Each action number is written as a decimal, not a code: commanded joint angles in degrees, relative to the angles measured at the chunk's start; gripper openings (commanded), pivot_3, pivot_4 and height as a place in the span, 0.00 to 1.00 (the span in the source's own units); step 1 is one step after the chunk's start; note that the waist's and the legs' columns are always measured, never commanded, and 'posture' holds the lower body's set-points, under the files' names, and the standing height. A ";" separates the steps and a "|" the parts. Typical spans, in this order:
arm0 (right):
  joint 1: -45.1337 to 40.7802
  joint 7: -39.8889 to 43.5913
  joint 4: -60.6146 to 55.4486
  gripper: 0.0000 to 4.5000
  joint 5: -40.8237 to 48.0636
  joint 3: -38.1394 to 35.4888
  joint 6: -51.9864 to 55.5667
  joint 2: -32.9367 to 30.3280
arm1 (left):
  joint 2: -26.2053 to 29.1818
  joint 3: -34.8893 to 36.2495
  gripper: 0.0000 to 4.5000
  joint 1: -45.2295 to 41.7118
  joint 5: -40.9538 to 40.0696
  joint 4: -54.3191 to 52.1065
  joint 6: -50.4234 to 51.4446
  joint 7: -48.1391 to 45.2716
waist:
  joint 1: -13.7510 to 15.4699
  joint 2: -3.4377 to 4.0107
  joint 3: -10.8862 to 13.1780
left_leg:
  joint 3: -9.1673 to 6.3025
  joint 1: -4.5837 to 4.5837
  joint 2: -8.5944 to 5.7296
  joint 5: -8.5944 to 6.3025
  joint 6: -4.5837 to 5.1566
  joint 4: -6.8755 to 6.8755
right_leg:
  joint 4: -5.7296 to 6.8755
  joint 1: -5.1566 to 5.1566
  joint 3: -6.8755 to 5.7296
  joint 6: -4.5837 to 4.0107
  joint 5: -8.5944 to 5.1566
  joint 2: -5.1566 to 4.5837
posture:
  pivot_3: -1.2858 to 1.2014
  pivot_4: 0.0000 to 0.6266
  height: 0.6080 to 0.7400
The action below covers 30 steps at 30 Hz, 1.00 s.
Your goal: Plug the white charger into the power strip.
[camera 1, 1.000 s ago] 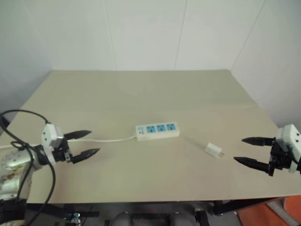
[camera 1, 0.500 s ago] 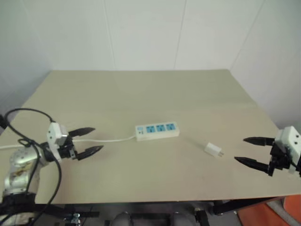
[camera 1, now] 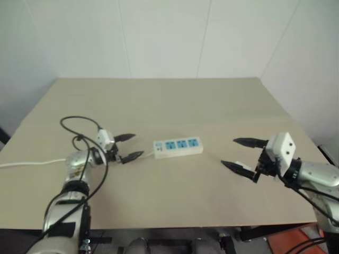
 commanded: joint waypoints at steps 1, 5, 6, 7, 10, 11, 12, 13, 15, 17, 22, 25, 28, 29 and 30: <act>-1.72 -3.64 -3.95 1.00 -0.43 0.54 1.76 0.61 | -0.99 -0.54 0.99 -4.13 2.32 3.14 -1.56 -1.32 | 0.00 0.00 0.00 | 0.00 0.00 0.00 0.00 0.00 0.01 | 0.03 -0.02 0.00 0.00 0.00 0.00 | 0.52 0.24 1.00; -0.42 -5.86 -6.98 1.00 -0.25 0.26 3.91 0.63 | -2.60 -0.98 0.99 -6.63 5.22 5.66 -1.48 2.48 | -0.01 -0.01 0.01 | -0.03 0.02 0.00 0.00 0.00 0.03 | 0.09 -0.02 0.00 0.05 -0.03 0.02 | 0.52 0.24 1.00; 0.26 -6.05 -7.69 1.00 -0.17 0.07 4.14 0.51 | -2.87 -1.14 0.99 -6.91 6.03 6.09 -1.51 3.52 | -0.02 -0.01 0.01 | -0.04 0.01 0.00 0.00 0.00 0.03 | 0.09 -0.02 0.00 0.05 -0.03 0.02 | 0.52 0.24 1.00; 0.88 -6.16 -8.29 1.00 -0.16 -0.11 4.35 0.33 | -3.10 -1.56 0.99 -7.17 7.08 6.49 -1.49 4.55 | -0.01 -0.01 0.01 | -0.04 0.01 0.00 0.00 0.00 0.03 | 0.09 -0.02 0.00 0.05 -0.03 0.02 | 0.52 0.24 1.00; 2.11 -6.77 -9.96 1.00 0.09 -0.65 5.32 0.03 | -3.67 -2.59 0.99 -7.69 9.70 7.33 -0.73 6.62 | -0.01 -0.01 0.01 | -0.04 -0.01 0.00 0.00 0.00 0.02 | 0.07 -0.02 0.00 0.04 -0.02 0.02 | 0.52 0.24 1.00; 2.53 -7.04 -10.66 1.00 0.25 -0.89 5.70 0.02 | -3.98 -2.89 0.99 -7.72 10.41 7.57 -0.24 7.11 | -0.02 -0.01 0.01 | -0.04 0.00 0.00 0.00 0.00 0.02 | 0.07 -0.02 0.00 0.04 -0.02 0.01 | 0.52 0.24 1.00; 2.79 -7.45 -11.34 1.00 0.34 -1.02 6.21 0.03 | -4.35 -3.32 0.99 -7.72 11.28 7.82 0.14 7.86 | -0.03 -0.01 0.01 | -0.04 0.00 0.00 0.00 0.00 0.03 | 0.08 -0.02 0.00 0.05 -0.02 0.01 | 0.52 0.24 1.00; 3.06 -7.76 -12.01 1.00 0.47 -1.11 6.63 0.06 | -4.83 -3.69 0.99 -7.65 12.18 8.04 0.44 9.04 | -0.02 -0.01 0.01 | -0.04 0.01 0.00 0.00 0.00 0.03 | 0.09 -0.02 0.00 0.05 -0.02 0.02 | 0.52 0.24 1.00; 3.41 -8.29 -13.17 1.00 0.77 -0.93 7.56 0.18 | -5.77 -4.23 0.99 -7.58 13.68 8.35 0.91 11.63 | -0.01 -0.02 0.01 | -0.05 0.03 0.00 0.00 0.00 0.03 | 0.12 -0.02 0.00 0.08 -0.04 0.02 | 0.52 0.24 1.00; 3.68 -8.59 -14.08 1.00 0.75 -0.33 8.17 0.26 | -6.56 -4.02 0.99 -7.64 14.29 8.45 1.26 13.34 | 0.11 -0.01 0.01 | -0.05 0.08 0.00 0.00 0.00 0.04 | 0.13 0.03 0.00 0.19 -0.10 0.02 | 0.52 0.24 1.00; 3.89 -9.52 -15.13 1.00 -0.14 1.38 8.68 0.66 | -7.76 -3.18 0.90 -8.01 14.57 8.28 1.29 13.71 | 0.86 -0.01 0.00 | -0.06 0.12 -0.02 0.00 -0.01 0.09 | 0.12 0.12 0.00 0.37 -0.20 0.01 | 0.52 0.24 1.00; 3.74 -9.78 -14.91 1.00 -0.24 1.99 8.63 0.79 | -8.09 -1.75 0.74 -8.22 13.20 7.81 1.20 12.29 | 1.23 -0.01 0.01 | -0.06 0.11 -0.02 0.00 0.00 0.09 | 0.11 0.12 -0.01 0.34 -0.18 0.01 | 0.52 0.24 1.00; 3.45 -9.92 -14.24 1.00 -0.58 2.76 8.24 0.95 | -7.91 -0.75 0.73 -8.70 12.33 7.24 3.78 10.81 | 1.29 -0.01 0.01 | -0.06 0.05 -0.03 0.00 -0.01 0.08 | 0.09 0.08 -0.01 0.27 -0.14 0.00 | 0.52 0.24 1.00; 3.22 -9.90 -13.87 1.00 -0.83 3.13 8.05 1.06 | -7.78 -0.25 0.73 -8.89 11.65 6.83 5.11 9.48 | 1.27 -0.01 0.01 | -0.06 0.05 -0.03 0.00 0.00 0.08 | 0.08 0.08 -0.01 0.25 -0.13 0.00 | 0.52 0.24 1.00; 2.96 -9.91 -13.50 1.00 -1.10 3.53 7.88 1.20 | -7.53 -0.09 0.73 -9.08 11.38 6.29 6.52 8.94 | 1.23 -0.01 0.01 | -0.06 0.04 -0.03 0.00 0.00 0.08 | 0.07 0.07 -0.01 0.25 -0.13 0.00 | 0.52 0.24 1.00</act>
